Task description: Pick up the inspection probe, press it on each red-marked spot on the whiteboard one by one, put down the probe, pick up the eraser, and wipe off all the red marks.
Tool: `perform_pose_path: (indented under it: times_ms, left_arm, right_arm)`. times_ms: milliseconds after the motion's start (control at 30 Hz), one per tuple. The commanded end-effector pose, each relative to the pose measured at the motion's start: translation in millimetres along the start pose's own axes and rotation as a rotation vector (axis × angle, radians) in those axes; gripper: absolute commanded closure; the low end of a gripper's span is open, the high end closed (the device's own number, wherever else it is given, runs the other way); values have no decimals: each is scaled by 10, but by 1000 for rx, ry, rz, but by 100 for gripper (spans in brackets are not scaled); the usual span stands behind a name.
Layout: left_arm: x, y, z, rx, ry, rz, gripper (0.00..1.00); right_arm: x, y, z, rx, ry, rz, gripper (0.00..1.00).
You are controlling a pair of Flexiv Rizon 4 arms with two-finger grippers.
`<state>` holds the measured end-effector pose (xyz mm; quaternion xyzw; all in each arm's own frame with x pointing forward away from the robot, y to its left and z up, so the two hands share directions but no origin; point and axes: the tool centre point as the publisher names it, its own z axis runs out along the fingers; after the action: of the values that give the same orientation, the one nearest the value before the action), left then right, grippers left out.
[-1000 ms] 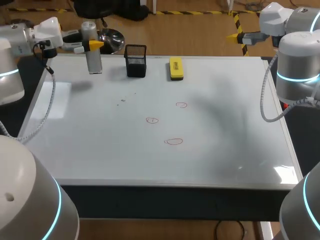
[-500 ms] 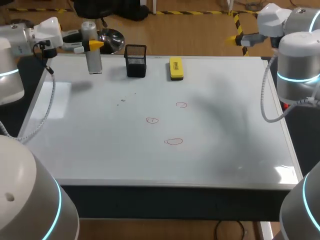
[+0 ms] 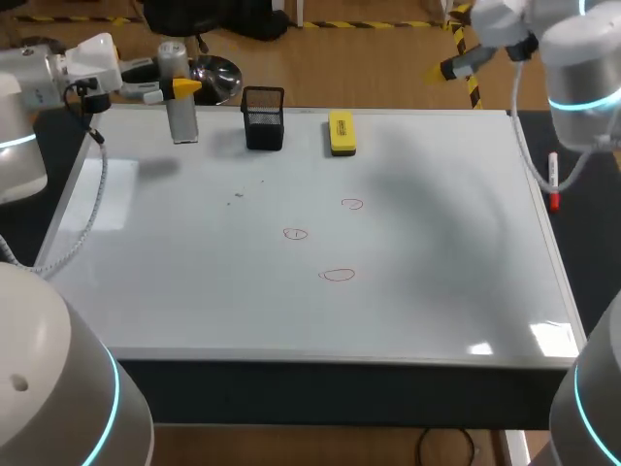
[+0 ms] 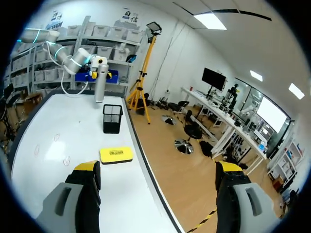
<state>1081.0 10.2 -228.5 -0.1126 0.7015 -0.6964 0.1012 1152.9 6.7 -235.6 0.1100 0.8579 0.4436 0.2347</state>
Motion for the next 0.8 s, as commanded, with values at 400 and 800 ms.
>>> perform_pose_path:
  times_ms: [400,800]
  left_arm:
    - [14,-9,0,1,-4,2,100]
    - [14,-9,0,1,-4,2,100]
  right_arm:
    - [-89,47,582,375,666,-462,0]
    - [160,-44,871,543,817,-731,0]
